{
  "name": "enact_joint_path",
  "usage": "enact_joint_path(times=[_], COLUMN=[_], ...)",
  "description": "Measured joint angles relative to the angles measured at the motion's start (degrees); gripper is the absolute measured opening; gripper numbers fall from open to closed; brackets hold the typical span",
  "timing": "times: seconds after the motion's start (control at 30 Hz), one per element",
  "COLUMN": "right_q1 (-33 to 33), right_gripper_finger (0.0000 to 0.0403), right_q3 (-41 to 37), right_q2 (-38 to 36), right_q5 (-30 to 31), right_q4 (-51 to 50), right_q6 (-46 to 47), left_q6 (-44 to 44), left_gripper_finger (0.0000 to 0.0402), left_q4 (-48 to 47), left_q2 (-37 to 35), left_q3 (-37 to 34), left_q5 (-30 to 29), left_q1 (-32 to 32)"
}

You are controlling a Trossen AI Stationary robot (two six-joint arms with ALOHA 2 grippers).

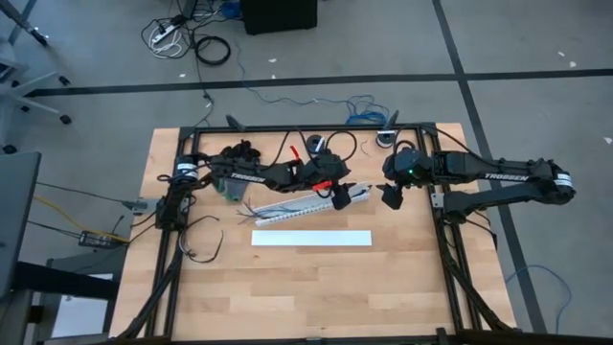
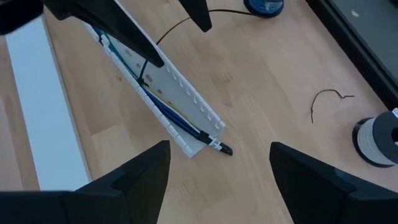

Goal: Ziptie cables
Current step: Close the white cable duct

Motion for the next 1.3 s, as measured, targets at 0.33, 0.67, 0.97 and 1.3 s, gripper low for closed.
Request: enact_joint_path(times=[0.33,0.67,0.97,1.3], right_q1=[0.0,-0.02,-0.02,-0.03], right_gripper_finger=[0.027,0.027,0.027,0.027], right_q3=[0.0,0.0,-0.02,-0.02], right_q2=[0.0,0.0,0.0,-0.01], right_q5=[-0.32,-0.49,-0.49,-0.45], right_q4=[-0.28,-1.56,-1.46,-1.51], right_q6=[-0.08,0.06,1.38,3.07], left_q6=[-2.65,4.67,2.98,3.26], left_gripper_finger=[0.0215,0.0295,0.0348,0.0349], left_q4=[-1.81,-3.94,-15.28,-23.66], left_q2=[-0.04,-0.04,0.67,5.92], left_q3=[-0.02,-0.02,2.41,8.56], left_q5=[0.69,9.43,9.1,15.74], left_q1=[0.22,0.92,1.97,2.01])
